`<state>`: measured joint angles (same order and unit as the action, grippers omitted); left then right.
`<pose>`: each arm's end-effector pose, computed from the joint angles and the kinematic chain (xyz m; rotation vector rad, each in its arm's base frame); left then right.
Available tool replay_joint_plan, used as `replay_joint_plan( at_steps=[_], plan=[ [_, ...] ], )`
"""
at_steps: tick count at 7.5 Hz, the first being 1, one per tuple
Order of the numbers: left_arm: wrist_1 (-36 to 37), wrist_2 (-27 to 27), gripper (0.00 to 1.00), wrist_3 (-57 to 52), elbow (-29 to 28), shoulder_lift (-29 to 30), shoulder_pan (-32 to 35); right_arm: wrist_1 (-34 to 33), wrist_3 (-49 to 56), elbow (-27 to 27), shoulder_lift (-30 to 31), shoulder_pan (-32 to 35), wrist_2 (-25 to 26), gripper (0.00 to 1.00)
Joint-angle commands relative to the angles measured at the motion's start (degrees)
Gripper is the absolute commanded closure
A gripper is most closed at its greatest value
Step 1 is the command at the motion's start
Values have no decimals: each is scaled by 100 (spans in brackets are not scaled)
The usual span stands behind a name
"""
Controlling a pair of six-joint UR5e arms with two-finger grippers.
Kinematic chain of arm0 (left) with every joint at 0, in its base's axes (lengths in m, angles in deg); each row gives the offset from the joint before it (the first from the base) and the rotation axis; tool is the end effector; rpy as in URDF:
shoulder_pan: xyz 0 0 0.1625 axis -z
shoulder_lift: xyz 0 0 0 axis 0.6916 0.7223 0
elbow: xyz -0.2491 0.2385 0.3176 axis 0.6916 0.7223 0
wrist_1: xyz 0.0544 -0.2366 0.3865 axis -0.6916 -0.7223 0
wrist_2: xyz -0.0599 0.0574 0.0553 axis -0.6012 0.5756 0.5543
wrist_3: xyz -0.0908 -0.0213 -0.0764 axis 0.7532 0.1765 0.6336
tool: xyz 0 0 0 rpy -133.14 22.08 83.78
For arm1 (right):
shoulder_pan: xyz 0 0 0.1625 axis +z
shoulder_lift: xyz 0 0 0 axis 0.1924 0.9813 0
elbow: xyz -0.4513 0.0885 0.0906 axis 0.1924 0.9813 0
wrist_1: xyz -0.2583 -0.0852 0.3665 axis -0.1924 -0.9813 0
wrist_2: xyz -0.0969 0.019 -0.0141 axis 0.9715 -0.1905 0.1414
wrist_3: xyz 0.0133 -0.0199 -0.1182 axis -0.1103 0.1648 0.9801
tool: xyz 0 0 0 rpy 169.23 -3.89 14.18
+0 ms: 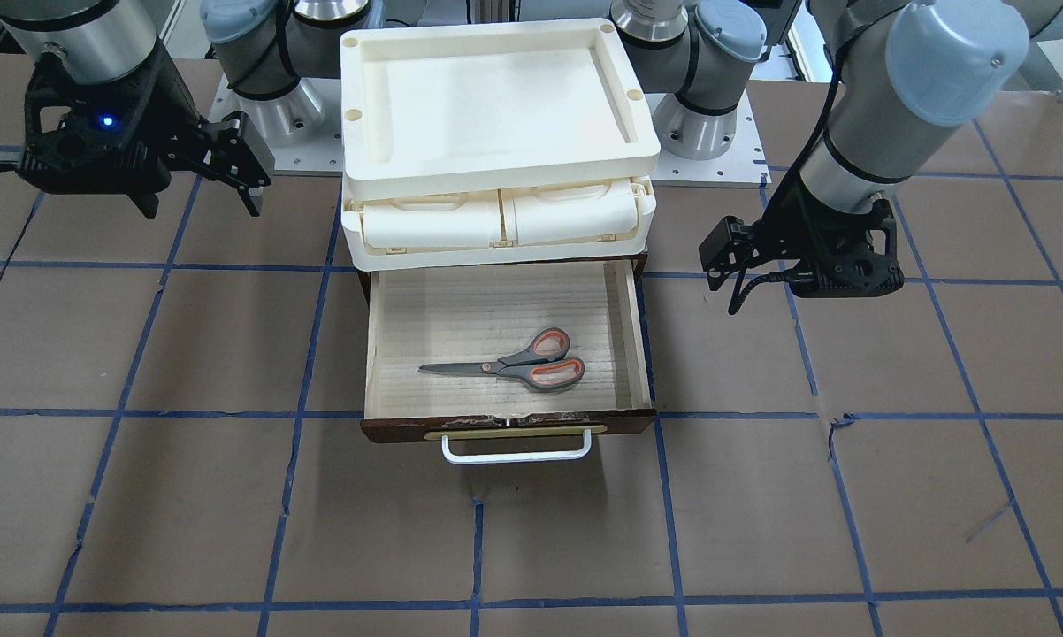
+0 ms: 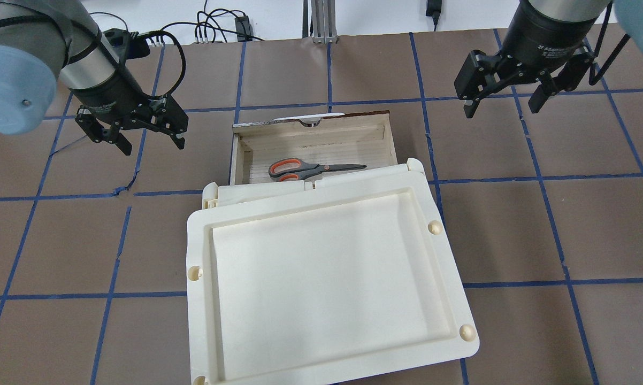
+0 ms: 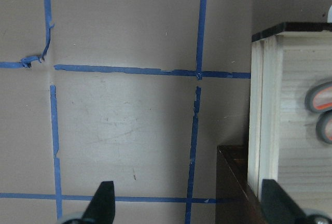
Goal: Put scissors in drawer and close it
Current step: 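Move the left gripper up toward the drawer front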
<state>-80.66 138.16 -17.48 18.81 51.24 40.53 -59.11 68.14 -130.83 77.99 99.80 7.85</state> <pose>-0.0803 -0.5653 0.4436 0.0935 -3.1080 -0.1157 0.1216 -0.5410 0.5399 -0.0636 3.1353 0.0506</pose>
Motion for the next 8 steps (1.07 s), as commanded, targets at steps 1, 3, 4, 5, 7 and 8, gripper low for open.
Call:
replay_joint_plan(
  at_steps=[1, 3, 4, 5, 7, 8],
  plan=[
    [-108, 1, 0, -5, -17, -55, 27, 90, -63, -11, 25, -54, 49, 0],
    [-109, 36, 0, 81, -17, -55, 1, 460, -99, 94, 60, -28, 49, 0],
    [-162, 71, 0, 160, -87, -55, 1, 452, -107, 233, 25, -11, 188, 0],
    [-284, 80, 0, 213, -140, -55, 1, 504, -151, 478, -45, -2, 381, 0],
    [-346, 72, 0, 240, -35, -64, 53, 513, -537, 594, -98, 51, 322, 0],
    [-381, 124, 0, 214, -26, -64, 45, 496, -547, 751, -246, 51, 295, 0]
  ],
)
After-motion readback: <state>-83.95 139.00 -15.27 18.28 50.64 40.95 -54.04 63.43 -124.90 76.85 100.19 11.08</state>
